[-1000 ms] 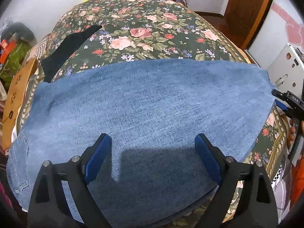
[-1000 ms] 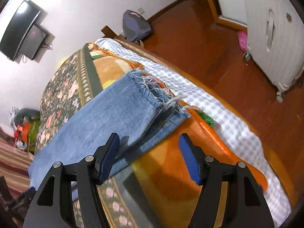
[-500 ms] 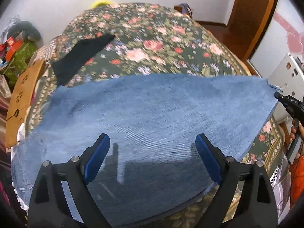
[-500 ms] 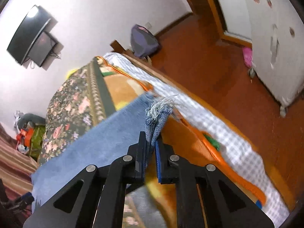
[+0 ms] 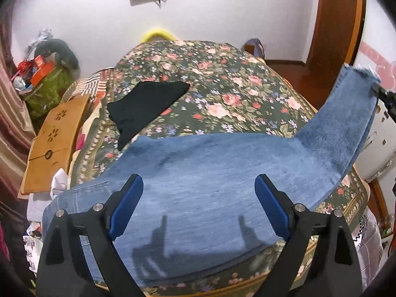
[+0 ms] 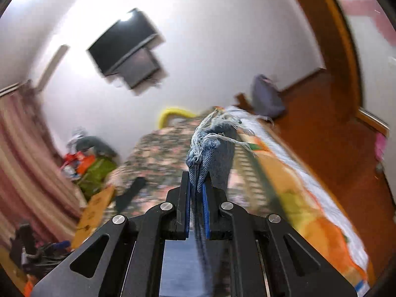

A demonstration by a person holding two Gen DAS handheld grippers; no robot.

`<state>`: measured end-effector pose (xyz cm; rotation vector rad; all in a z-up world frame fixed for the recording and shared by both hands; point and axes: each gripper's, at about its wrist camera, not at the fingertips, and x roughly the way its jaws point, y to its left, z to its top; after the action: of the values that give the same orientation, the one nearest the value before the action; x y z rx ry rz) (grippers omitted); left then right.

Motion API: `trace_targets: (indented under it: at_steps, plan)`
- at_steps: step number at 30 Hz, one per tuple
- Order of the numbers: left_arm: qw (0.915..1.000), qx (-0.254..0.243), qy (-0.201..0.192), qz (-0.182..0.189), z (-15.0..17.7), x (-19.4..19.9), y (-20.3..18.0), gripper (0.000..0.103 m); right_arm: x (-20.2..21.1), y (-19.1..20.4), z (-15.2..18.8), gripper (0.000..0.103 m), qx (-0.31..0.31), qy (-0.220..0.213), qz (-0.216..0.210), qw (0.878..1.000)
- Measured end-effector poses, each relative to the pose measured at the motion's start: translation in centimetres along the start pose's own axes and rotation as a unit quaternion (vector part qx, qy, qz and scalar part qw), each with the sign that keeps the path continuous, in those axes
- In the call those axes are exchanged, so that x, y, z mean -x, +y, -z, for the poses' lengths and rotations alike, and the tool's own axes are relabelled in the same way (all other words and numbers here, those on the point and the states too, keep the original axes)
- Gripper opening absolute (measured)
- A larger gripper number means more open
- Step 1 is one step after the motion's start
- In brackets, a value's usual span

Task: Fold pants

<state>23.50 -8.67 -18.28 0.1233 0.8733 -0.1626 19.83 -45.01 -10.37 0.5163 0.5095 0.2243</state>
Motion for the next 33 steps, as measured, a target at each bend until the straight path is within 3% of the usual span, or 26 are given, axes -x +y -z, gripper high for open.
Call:
trace_targets:
  at_steps: [4, 7, 12, 19, 23, 24, 26, 28, 33]
  plan:
    - [0.9999, 0.006, -0.013, -0.004, 0.5, 1.1, 1.5, 0.092, -2.5, 4.6, 0.9, 0.008, 0.031, 0.024, -0.05, 0.998]
    - [0.9994, 0.025, -0.018, 0.016, 0.8, 1.8, 3.0, 0.092, -5.1, 8.1, 2.8, 0.008, 0.057, 0.055, -0.088, 0.993]
    - [0.9985, 0.049, -0.021, 0.015, 1.1, 2.4, 5.6, 0.092, -9.7, 11.9, 8.0, 0.008, 0.095, 0.137, -0.13, 0.977]
    - [0.9974, 0.07, -0.017, 0.006, 2.4, 2.1, 8.0, 0.092, -14.7, 13.8, 15.9, 0.01, 0.138, 0.274, -0.133, 0.943]
    - [0.9973, 0.073, -0.01, 0.01, 2.4, 1.5, 8.1, 0.092, -15.4, 13.1, 17.8, 0.019, 0.141, 0.314, -0.121, 0.931]
    - [0.9973, 0.072, -0.011, 0.01, 2.3, 1.3, 8.0, 0.092, -15.2, 13.1, 17.6, 0.021, 0.138, 0.32, -0.129, 0.929]
    - [0.9974, 0.07, -0.01, 0.015, 2.0, 0.9, 7.5, 0.092, -14.7, 13.1, 16.8, 0.044, 0.135, 0.317, -0.139, 0.928]
    - [0.9975, 0.065, -0.008, 0.024, 1.3, 0.2, 6.8, 0.092, -13.6, 13.0, 15.9, 0.053, 0.142, 0.296, -0.142, 0.934]
    - [0.9985, 0.033, -0.006, 0.045, -0.6, -1.4, 3.7, 0.067, -11.3, 9.9, 11.7, 0.053, 0.151, 0.222, -0.099, 0.958]
